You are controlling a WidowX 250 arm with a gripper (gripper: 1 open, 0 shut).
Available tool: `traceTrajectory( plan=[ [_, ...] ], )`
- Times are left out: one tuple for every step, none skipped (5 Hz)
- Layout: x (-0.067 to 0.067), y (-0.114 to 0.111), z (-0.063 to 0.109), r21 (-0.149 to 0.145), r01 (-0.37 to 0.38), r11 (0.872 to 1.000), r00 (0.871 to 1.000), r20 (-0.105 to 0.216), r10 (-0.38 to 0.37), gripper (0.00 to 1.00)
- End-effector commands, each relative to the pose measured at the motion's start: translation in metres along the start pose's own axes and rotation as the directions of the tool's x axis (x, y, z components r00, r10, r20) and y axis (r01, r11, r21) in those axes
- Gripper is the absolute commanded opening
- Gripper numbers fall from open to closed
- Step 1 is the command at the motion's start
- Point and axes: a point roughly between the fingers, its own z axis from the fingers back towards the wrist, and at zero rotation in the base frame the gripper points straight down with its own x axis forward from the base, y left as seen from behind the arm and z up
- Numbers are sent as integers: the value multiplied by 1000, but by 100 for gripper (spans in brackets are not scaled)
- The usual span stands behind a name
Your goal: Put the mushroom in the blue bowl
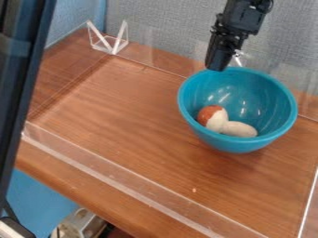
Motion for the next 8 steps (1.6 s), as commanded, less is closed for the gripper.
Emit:
traceTrajectory(
  plan=[
    [0, -1, 27, 52, 15, 999, 999, 45, -18, 0],
    [-6, 3, 24, 34, -30, 999, 998, 53, 28, 0],
    [-12, 6, 22, 15, -74, 997, 995, 61, 73, 0],
    [-15, 3, 17, 9, -76, 997, 995, 61, 75, 0],
    [-6, -13, 21, 10, -52, 999, 997, 60, 51, 0],
    [-5, -21, 25, 0, -69, 998, 996, 63, 69, 0],
    [-4, -29, 30, -12, -86, 996, 994, 70, 87, 0],
    [3, -35, 31, -23, -103, 994, 992, 74, 104, 0]
  ],
)
